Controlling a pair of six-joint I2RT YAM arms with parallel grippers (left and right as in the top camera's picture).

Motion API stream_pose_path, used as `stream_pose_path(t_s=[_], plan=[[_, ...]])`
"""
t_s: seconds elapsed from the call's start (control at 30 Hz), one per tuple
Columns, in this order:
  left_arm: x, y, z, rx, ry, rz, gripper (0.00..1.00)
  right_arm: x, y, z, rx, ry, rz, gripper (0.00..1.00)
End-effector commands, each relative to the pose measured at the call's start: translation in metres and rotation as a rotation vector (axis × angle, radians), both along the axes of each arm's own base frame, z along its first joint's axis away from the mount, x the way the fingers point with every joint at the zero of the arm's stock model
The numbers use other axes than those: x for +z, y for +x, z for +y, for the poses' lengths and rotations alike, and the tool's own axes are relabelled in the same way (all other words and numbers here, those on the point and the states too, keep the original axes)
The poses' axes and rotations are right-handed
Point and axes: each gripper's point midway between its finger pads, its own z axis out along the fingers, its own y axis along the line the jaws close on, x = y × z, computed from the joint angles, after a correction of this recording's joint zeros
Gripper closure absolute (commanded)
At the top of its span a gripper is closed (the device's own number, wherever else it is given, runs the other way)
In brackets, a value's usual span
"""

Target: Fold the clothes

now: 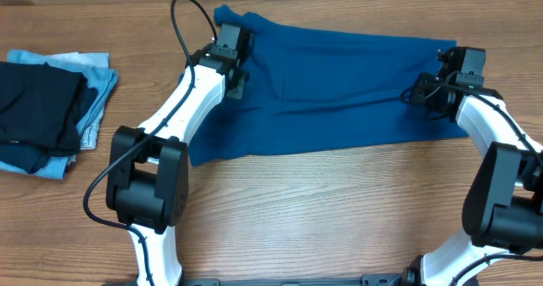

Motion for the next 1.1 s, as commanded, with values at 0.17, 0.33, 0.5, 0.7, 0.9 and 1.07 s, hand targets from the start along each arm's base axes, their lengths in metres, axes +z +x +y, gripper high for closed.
stream_pose_path(t_s=[0.17, 0.33, 0.5, 0.7, 0.9, 1.07], plan=[[0.017, 0.020, 0.021, 0.043, 0.027, -0.067, 0.96, 0.000, -0.001, 0.002, 0.008, -0.005, 0.005, 0.94], [0.058, -0.002, -0.054, -0.128, -0.213, 0.034, 0.95, 0.004, 0.002, 0.006, 0.078, -0.033, -0.007, 0.96], [0.033, -0.023, -0.072, -0.166, -0.233, 0.147, 0.93, 0.010, -0.012, 0.060, 0.274, 0.076, 0.059, 0.96], [-0.030, -0.019, -0.069, -0.144, -0.203, 0.247, 0.89, 0.001, -0.039, 0.141, 0.540, 0.065, 0.144, 0.96], [-0.053, -0.022, -0.064, -0.132, -0.173, 0.290, 0.87, -0.012, -0.043, 0.155, 0.576, 0.007, 0.142, 0.96], [-0.053, -0.019, -0.065, -0.132, -0.175, 0.280, 0.84, -0.052, -0.050, 0.155, 0.569, 0.027, 0.226, 0.96]])
